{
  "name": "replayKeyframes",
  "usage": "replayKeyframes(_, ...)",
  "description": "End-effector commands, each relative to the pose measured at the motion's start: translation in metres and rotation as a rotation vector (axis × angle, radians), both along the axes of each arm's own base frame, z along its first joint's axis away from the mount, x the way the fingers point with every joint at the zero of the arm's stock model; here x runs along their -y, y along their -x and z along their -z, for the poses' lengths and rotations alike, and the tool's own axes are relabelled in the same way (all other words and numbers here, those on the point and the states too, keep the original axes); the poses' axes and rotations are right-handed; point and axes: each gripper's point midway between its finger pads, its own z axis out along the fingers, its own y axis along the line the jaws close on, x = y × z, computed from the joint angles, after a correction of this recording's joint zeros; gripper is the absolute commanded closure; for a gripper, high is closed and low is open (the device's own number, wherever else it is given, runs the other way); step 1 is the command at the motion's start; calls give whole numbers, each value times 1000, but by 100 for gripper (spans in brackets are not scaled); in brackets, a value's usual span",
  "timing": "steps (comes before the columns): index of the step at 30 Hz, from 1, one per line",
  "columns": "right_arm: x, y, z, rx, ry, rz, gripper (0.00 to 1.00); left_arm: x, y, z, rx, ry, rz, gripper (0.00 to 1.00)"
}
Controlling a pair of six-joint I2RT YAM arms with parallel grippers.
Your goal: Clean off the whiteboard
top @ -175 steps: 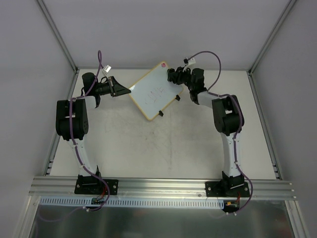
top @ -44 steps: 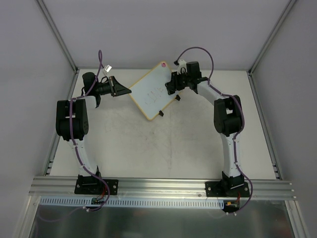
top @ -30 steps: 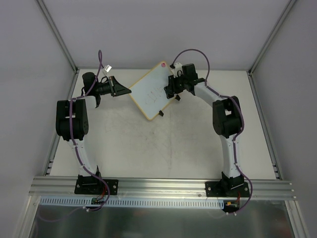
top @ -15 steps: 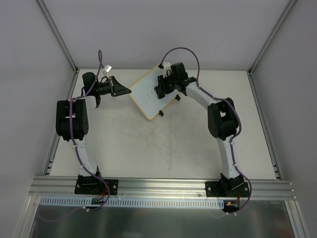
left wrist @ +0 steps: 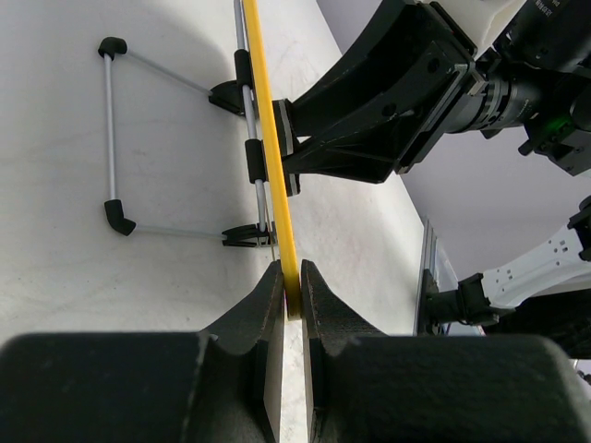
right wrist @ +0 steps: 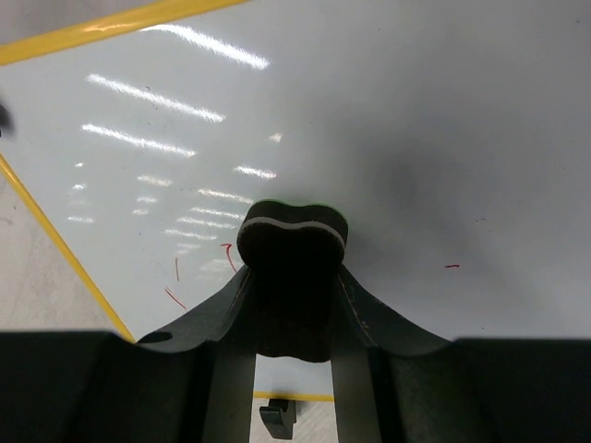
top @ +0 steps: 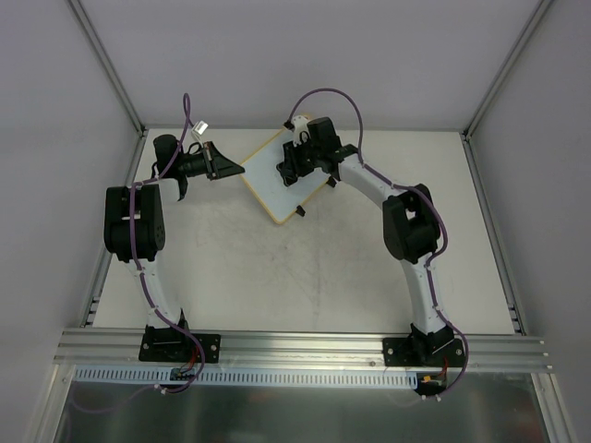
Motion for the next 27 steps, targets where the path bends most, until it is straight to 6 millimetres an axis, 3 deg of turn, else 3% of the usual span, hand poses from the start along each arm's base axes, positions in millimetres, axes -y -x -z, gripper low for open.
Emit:
replayKeyframes(1,0,-9,4,-14,-13,37,100,22,19,-13,73,-2,120,100)
replayKeyframes(17,70,-69,6,44,55,210,100,22,20,-12,70,-2,120,100)
replayKeyframes(23,78,-80,5,78,92,224,100,22,20,-13,73,-2,121,100)
replayKeyframes(27,71,-76,5,76,82,195,100,22,20,-12,68,-2,120,100)
